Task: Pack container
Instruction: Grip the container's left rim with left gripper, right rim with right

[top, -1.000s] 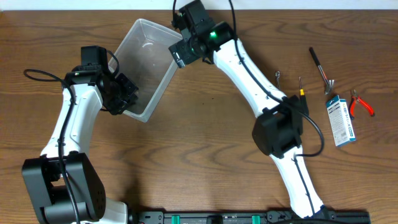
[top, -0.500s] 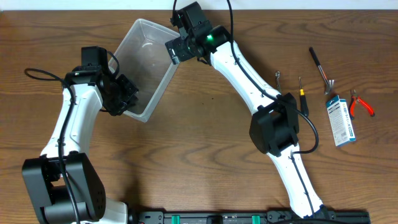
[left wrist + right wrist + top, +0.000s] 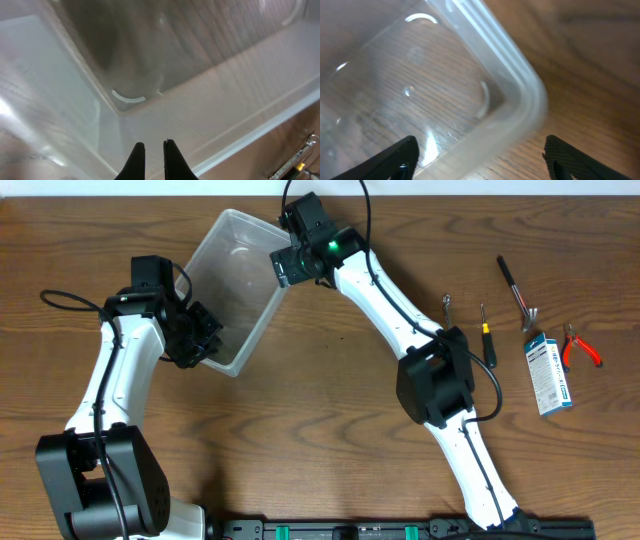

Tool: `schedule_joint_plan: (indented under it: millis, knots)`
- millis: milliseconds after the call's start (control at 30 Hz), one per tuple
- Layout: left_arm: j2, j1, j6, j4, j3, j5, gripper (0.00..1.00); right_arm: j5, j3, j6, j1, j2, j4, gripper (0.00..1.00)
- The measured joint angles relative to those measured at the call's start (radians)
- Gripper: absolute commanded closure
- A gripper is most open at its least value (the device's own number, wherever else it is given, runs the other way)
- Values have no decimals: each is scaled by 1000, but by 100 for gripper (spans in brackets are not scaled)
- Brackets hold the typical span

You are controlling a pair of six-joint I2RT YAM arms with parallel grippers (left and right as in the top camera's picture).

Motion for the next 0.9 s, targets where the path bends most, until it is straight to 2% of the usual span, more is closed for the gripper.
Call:
schedule_joint_plan:
  millis: [67, 267, 333, 433, 633, 733, 900]
  knots:
    - [0, 0, 0, -1, 0, 0, 94, 1, 0, 4, 1, 6, 0, 33]
    - [0, 0, 0, -17, 0, 8, 94, 50, 0, 15, 2, 10, -29, 32]
    - [0, 0, 0, -24, 0, 12, 94, 79, 1, 16, 2, 10, -64, 28]
    - [0, 0, 0, -26, 0, 18, 94, 121, 3, 20, 2, 9, -118, 15]
    - [0, 0, 5, -26, 0, 19, 94, 213, 3, 16, 2, 9, -203, 5]
    - [0, 0, 19, -26, 0, 19, 94, 250, 3, 17, 2, 6, -231, 1]
    - [0, 0, 23, -26, 0, 19, 94, 280, 3, 18, 2, -37, -288, 1]
